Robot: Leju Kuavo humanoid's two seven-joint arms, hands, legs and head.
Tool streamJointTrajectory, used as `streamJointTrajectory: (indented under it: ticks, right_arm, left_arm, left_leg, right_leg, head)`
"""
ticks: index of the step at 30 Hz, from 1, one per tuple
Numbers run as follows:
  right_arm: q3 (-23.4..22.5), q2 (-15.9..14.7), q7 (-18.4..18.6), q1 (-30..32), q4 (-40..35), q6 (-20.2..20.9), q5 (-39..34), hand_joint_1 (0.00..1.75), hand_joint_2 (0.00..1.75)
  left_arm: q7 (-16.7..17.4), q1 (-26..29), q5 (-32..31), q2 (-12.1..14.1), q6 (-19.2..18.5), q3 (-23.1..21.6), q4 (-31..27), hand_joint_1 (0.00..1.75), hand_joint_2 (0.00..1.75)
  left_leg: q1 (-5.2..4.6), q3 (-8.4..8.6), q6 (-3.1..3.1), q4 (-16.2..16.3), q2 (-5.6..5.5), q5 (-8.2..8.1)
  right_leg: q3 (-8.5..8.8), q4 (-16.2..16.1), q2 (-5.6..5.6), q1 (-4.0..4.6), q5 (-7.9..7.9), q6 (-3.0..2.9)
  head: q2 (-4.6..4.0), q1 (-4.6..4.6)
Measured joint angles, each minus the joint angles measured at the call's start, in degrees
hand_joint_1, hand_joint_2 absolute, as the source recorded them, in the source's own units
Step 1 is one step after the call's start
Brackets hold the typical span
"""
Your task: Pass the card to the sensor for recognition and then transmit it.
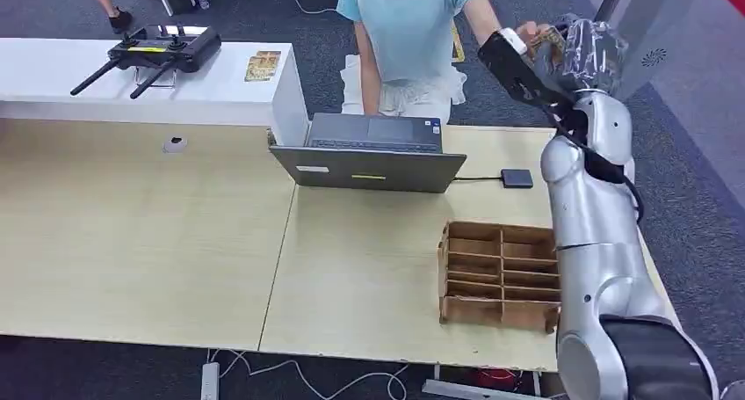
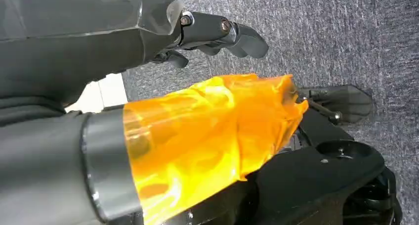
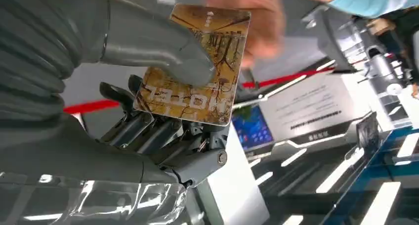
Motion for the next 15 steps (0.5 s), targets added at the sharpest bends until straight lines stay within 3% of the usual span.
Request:
streamJointTrajectory:
  ticks: [15]
  right_arm:
    - [-11.9,1.8,-2.4,-2.0,-2.7,9.5,-19.0,1.75,1.75]
  left_arm:
    - [0.3,0.0,0.5,0.9,0.9,0.0,0.0,0.00,0.00]
  left_leg:
    - [0.00,-0.02,0.00,0.0,0.00,0.00]
  right_leg:
    - [0.01,0.0,0.01,-0.01,0.03,0.03]
  head:
    - [-0.02,0.02]
